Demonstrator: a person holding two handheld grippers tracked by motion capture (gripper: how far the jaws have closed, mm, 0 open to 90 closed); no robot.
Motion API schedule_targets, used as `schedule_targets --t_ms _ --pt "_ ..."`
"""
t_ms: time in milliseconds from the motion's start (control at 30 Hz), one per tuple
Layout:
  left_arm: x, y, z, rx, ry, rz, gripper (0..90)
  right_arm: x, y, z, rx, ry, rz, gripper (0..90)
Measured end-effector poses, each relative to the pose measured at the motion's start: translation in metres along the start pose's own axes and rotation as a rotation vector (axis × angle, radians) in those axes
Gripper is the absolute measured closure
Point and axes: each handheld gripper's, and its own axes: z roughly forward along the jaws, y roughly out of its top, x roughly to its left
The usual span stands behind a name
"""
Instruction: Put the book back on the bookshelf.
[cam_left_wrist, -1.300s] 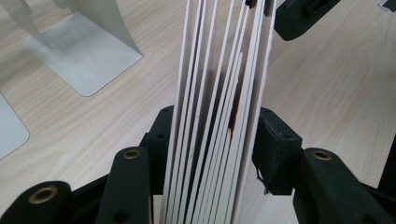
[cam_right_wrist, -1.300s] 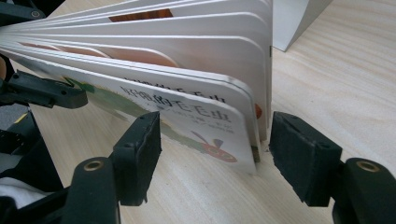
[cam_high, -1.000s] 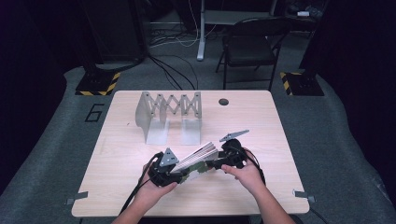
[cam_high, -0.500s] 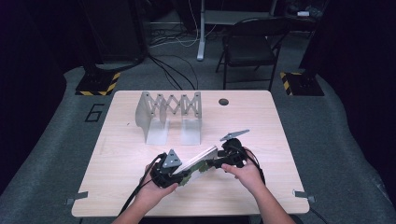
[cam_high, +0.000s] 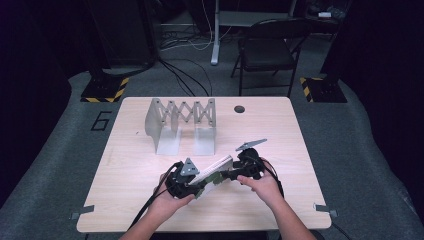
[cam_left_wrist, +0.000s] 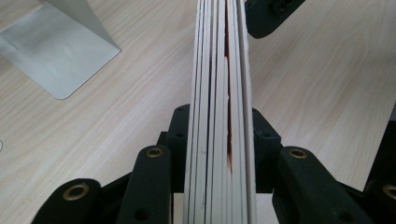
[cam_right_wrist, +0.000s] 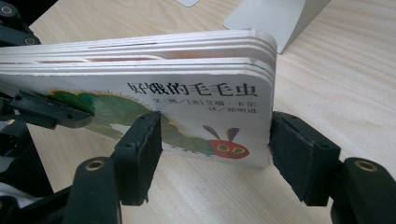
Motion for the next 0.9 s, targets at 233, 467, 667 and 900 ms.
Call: schedule_targets --t_ms 233,467,667,900 --pt "-0.0005 0.0017 0.0018 0.010 0.005 -0.008 69.3 -0.0001 0.0000 0.0003 0.004 0.000 0.005 34.6" --pt "-0.0017 0.0022 0.0027 0.012 0.012 -0.005 69.9 -0.0004 -0.0002 0.0010 0.009 -0.005 0.005 34.7" --pt "-0.0021 0.0032 0.0032 0.017 0.016 0.010 71.4 -0.0005 -0.0005 0.0017 0.007 -0.006 0.004 34.7" --pt "-0.0022 0.0034 0.0023 0.024 -0.006 0.017 74.6 -0.0012 -0.0010 0.0011 0.014 0.001 0.007 34.8"
